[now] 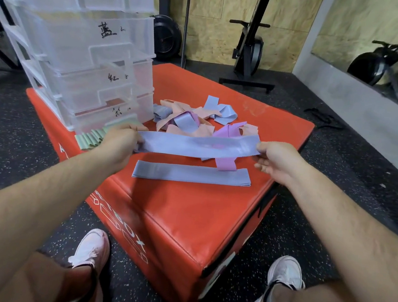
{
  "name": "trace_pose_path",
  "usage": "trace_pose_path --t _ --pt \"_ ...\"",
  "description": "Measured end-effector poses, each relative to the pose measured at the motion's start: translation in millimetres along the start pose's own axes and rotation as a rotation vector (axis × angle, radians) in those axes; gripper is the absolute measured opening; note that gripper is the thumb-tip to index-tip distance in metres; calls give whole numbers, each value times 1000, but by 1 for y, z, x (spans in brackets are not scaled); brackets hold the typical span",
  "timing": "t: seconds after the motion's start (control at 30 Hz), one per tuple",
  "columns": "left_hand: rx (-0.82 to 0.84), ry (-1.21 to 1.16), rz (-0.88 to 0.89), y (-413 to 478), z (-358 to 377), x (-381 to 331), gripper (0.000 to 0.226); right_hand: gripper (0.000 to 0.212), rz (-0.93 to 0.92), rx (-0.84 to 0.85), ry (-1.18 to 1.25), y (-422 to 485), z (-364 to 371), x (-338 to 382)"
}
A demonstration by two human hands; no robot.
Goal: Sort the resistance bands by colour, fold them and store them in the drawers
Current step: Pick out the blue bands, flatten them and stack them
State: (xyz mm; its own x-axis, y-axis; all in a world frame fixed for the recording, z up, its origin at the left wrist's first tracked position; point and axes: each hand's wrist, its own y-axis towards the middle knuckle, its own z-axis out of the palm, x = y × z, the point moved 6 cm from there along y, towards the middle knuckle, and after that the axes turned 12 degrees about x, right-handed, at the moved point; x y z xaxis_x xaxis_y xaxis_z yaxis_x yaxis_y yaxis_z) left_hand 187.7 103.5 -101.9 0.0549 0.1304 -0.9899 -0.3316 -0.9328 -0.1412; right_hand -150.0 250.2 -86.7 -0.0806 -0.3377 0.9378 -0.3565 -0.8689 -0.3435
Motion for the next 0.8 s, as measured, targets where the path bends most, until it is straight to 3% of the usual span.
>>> trace_pose_path --t 0.07,0.13,0.27,0.43,0.57,0.8 --pt "-11 -1 -32 2 -8 7 36 15 77 87 223 -2 -2 -6" --pt "-15 9 -42 1 -9 9 29 17 94 146 293 -3 -2 -7" --pt "78 24 -20 -3 2 5 24 16 -42 42 -90 -2 -10 -1" --pt "73 84 -4 -3 -5 9 22 11 -75 61 -214 -3 -8 -9" --pt "-24 262 6 -5 -14 18 24 15 -33 -13 -375 -2 -9 -20" --pt "-24 576 29 -11 -12 29 21 19 -3 -24 -658 2 -4 -46"
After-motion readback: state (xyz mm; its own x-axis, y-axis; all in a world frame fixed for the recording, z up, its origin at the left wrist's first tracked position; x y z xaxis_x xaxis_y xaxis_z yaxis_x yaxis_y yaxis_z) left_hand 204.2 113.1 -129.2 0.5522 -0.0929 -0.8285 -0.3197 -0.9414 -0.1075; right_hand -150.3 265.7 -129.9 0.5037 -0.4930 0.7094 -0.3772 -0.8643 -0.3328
